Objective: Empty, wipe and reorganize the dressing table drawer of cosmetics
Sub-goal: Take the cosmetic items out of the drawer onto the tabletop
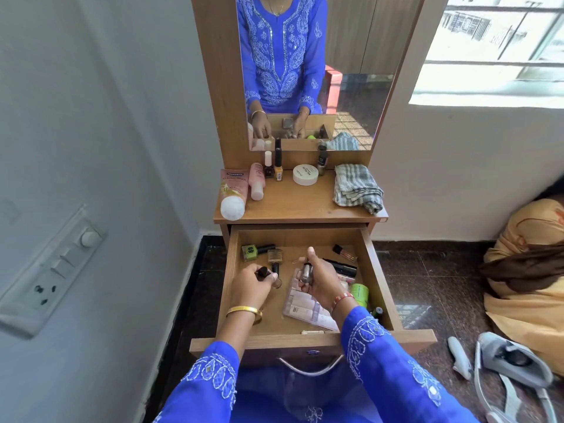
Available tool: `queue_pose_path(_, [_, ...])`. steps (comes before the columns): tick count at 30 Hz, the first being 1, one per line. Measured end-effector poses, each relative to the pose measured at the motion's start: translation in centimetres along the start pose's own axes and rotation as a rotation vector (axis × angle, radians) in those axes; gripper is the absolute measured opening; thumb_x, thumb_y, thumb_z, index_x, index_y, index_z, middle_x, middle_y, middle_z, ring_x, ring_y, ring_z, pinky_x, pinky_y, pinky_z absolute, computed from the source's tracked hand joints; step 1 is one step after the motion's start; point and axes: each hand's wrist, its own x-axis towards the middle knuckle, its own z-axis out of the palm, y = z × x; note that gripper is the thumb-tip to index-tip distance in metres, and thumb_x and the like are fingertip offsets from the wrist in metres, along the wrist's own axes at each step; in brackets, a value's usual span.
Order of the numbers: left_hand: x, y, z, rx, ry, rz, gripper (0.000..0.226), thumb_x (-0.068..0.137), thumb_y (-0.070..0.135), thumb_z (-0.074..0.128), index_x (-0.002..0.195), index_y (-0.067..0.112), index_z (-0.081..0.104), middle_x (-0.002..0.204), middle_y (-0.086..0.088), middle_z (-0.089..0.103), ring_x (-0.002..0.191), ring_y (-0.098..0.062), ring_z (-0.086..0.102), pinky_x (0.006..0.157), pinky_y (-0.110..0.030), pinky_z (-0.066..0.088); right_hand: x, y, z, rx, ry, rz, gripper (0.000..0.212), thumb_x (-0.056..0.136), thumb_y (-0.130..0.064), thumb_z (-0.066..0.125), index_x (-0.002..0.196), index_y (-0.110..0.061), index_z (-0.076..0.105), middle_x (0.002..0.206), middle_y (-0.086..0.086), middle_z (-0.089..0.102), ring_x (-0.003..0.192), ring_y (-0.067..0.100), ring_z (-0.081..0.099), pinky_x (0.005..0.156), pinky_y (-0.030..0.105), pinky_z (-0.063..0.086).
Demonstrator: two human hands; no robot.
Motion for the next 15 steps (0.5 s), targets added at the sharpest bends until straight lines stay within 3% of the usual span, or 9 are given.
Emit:
queue_pose_path(5, [-0.1,0.3,-0.4,-0.170,0.036,-0.008,0.014,0.082,0.030,0.064,0.089,0.018,0.064,0.087,0.000,0.065,0.086,-0.023,0.061,0.068,-0.024,0.040,0.4,-0.2,0.1,0.007,-0.004,-0.018,0.018,0.098,-0.024,0.041,0.091,-0.009,0.050,0.063,0.012,0.054,0.052,0.019,0.049,0.051,0.027,0.043])
queue_pose_path(8, [-0.5,0.7,-0.5,-0.188,0.040,0.031,0.015,0.084,0.027,0.062,0.095,0.018,0.064,0.090,0.001,0.064,0.085,-0.019,0.058,0.069,-0.023,0.038,0.7,0.2,0.2,-0.217,0.029,-0.179,0.009,0.093,-0.015,0.046,0.095,-0.009,0.053,0.073,0.011,0.050,0.061,0.020,0.048,0.063,0.040,0.051])
queue_pose_path(10, [-0.7,1.1,-0.6,-0.198,0.059,0.064,0.017,0.085,0.028,0.062,0.098,0.019,0.063,0.092,0.003,0.064,0.084,-0.016,0.056,0.066,-0.023,0.038,0.3,0.3,0.4,-0.395,0.040,-0.327,0.006,0.092,-0.015,0.050,0.094,-0.014,0.056,0.073,0.000,0.051,0.067,0.015,0.050,0.076,0.044,0.051])
queue_pose_path(12, [-0.9,1.6,-0.6,-0.217,0.083,0.104,0.017,0.085,0.027,0.061,0.100,0.019,0.063,0.092,0.006,0.063,0.083,-0.012,0.054,0.059,-0.018,0.037,-0.3,0.2,0.7,-0.445,0.042,-0.429,0.007,0.091,-0.016,0.054,0.097,-0.017,0.058,0.075,-0.006,0.053,0.074,0.014,0.053,0.080,0.041,0.050])
queue_pose_path(15, [-0.7,3.0,-1.0,-0.304,0.101,0.205,0.019,0.084,0.019,0.063,0.103,0.017,0.062,0.090,0.011,0.060,0.084,-0.005,0.054,0.062,-0.005,0.037,-0.9,-1.2,0.8,-0.465,0.028,-0.523,0.013,0.089,-0.015,0.058,0.102,-0.014,0.061,0.081,-0.007,0.058,0.076,0.011,0.054,0.076,0.031,0.050])
